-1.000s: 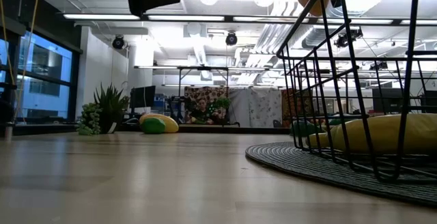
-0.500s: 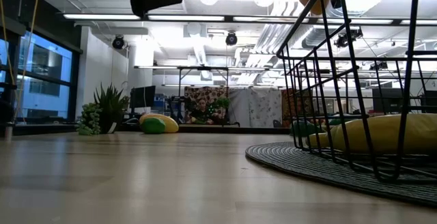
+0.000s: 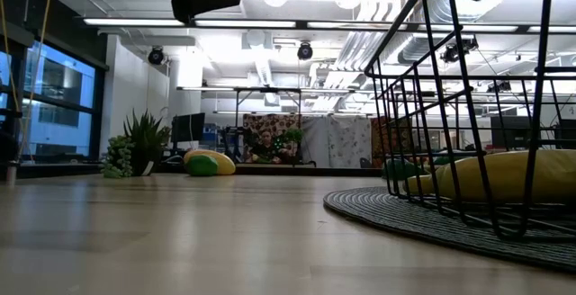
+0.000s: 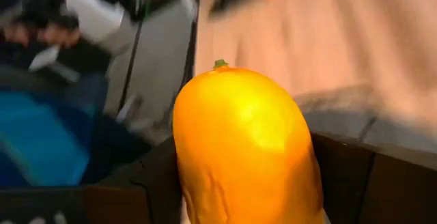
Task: Build produce basket
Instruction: Put the yellow mango into the black basket
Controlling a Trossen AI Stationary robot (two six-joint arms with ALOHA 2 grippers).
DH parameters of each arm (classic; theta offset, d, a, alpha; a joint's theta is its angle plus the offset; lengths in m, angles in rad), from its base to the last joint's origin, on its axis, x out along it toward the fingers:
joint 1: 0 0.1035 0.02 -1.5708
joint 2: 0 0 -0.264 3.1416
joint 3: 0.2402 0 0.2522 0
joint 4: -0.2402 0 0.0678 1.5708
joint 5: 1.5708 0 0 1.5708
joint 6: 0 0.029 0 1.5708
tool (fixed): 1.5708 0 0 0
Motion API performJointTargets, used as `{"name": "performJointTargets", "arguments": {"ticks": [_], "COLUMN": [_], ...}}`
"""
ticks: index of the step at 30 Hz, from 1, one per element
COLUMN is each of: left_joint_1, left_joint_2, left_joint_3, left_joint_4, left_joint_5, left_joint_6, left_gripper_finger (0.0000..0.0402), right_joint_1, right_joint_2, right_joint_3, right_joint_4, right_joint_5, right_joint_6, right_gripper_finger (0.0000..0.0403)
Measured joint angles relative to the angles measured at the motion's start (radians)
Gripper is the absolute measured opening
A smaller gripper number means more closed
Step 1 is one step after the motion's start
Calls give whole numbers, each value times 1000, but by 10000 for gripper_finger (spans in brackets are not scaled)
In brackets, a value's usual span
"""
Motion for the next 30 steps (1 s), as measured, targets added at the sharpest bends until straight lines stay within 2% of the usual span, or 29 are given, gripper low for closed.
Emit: {"name": "performJointTargets", "arguments": {"ticks": [2, 6, 14, 20, 23, 30], "left_joint_1": [0, 0, 0, 0, 0, 1], "left_joint_2": [0, 0, 0, 0, 0, 0], "left_joint_3": [0, 0, 0, 0, 0, 0], "left_joint_4": [0, -3, -5, -8, -8, -9], "left_joint_5": [-1, -2, -2, -1, -1, -1], "left_joint_6": [0, 0, 0, 0, 0, 0], "left_gripper_finger": [397, 397, 397, 397, 397, 397], "right_joint_1": [43, 123, 180, 184, 184, 184], "right_joint_2": [40, 119, 258, 368, 423, 507], "right_joint_3": [-10, -34, -37, -37, -37, -37], "right_joint_4": [-7, 7, 57, 86, 102, 123], "right_joint_5": [-33, -29, 144, 183, 183, 183], "right_joint_6": [62, 163, 439, 731, 790, 796], "right_gripper_finger": [237, 237, 237, 237, 246, 263]}}
